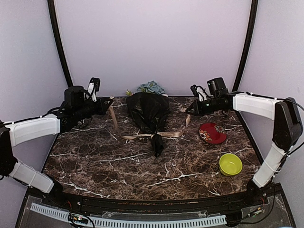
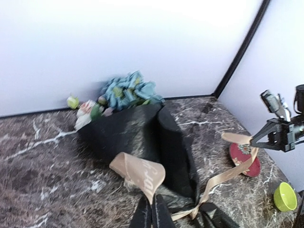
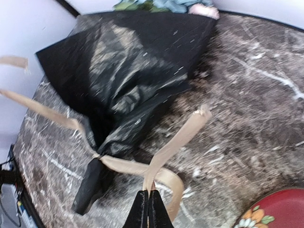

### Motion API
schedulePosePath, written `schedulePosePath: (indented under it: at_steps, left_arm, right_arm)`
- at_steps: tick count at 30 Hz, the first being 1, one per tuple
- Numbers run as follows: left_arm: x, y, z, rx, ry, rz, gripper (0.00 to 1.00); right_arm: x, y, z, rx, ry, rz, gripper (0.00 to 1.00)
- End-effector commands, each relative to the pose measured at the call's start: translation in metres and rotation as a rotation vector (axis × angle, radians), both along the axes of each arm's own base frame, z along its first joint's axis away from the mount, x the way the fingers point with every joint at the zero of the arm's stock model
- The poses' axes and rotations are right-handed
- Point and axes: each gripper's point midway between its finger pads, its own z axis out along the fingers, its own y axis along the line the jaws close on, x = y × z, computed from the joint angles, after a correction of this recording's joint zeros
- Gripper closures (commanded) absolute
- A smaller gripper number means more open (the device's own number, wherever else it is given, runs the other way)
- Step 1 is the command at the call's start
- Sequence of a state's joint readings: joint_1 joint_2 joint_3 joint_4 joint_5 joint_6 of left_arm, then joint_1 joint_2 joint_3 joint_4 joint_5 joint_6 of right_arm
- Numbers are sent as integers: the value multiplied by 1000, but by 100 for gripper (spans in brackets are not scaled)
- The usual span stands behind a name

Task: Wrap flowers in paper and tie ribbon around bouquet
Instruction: Tie the ribbon around the folded bouquet, then cross the half-tied ribbon over the folded bouquet.

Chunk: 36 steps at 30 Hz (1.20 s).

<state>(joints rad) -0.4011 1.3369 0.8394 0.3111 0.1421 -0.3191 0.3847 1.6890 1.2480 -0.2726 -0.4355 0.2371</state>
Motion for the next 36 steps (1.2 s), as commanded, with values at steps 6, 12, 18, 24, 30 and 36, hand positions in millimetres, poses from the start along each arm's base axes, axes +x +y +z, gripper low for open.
schedulePosePath:
  at_steps: [6, 12, 18, 24, 30, 36]
  left_arm:
    - [-77, -109, 127, 6, -435, -444, 100]
    - [-105, -142, 151, -39, -499, -564, 100]
    - [-118, -154, 164, -80, -534, -617, 100]
    - [-106, -142, 179, -91, -531, -500, 100]
    - [-103, -143, 176, -121, -514, -485, 100]
    - [-98, -141, 180, -127, -512, -459, 100]
  right_arm:
    - [-20, -5, 14, -52, 52, 26, 67]
    - [-38, 31, 37, -43, -67, 152, 29]
    - [-106, 142, 58, 155, -189, 591, 27]
    - [-125, 189, 64, 322, -199, 746, 27]
    - [-110, 213, 49, 341, -239, 657, 28]
    - [-89, 222, 33, 331, -254, 551, 32]
